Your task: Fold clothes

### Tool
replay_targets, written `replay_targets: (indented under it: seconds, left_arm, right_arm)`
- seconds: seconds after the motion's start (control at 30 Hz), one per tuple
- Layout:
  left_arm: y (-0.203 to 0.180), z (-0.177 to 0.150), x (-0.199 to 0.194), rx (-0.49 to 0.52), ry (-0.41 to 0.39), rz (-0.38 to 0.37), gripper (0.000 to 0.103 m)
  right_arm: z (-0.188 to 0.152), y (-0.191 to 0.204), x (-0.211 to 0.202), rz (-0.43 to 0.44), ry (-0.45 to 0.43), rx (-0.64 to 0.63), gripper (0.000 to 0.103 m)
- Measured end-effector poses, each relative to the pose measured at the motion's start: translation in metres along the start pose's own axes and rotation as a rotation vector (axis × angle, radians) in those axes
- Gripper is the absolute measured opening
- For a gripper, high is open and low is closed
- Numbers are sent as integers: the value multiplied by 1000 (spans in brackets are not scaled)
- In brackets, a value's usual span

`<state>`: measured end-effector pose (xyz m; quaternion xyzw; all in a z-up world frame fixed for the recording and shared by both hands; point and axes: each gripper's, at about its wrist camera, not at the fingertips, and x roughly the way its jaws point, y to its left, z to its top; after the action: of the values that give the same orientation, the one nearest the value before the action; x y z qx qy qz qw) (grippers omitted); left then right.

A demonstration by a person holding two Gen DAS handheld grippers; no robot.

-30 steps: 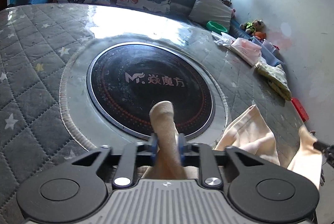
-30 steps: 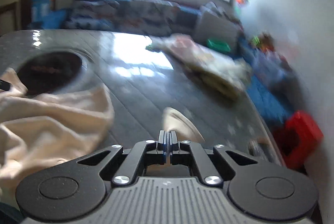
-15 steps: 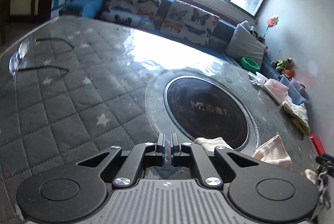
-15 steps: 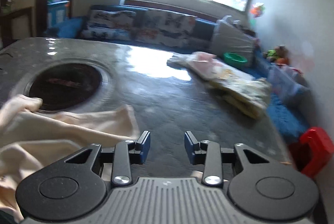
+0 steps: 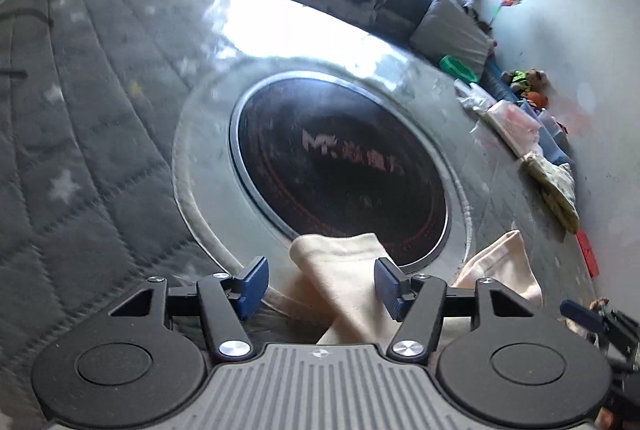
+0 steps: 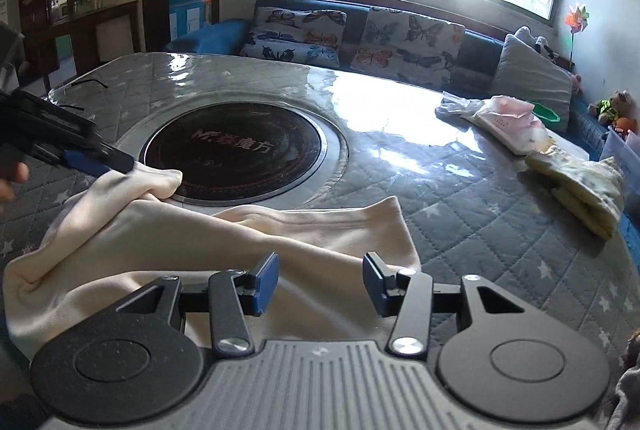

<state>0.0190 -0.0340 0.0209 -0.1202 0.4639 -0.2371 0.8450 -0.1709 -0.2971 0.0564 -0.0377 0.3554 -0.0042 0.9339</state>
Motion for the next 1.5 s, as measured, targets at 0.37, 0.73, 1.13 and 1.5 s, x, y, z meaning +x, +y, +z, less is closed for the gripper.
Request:
replay_targets:
  seconds: [0.37, 0.73, 1.13, 1.5]
  left_arm:
    - [11, -6, -28, -15, -109, -6, 5]
    - [80, -25, -132, -138, -337, 205, 5]
    - [130, -38, -146, -219, -221, 410, 30]
    - [46, 0, -82, -20, -146, 142, 44]
  right_arm:
    - [-5, 10, 5, 27, 12, -1, 53]
    - [-4, 12, 0, 31, 7, -15, 57]
    - [16, -6, 9, 40, 13, 4, 50]
    - [44, 15, 63, 183, 98, 2, 37]
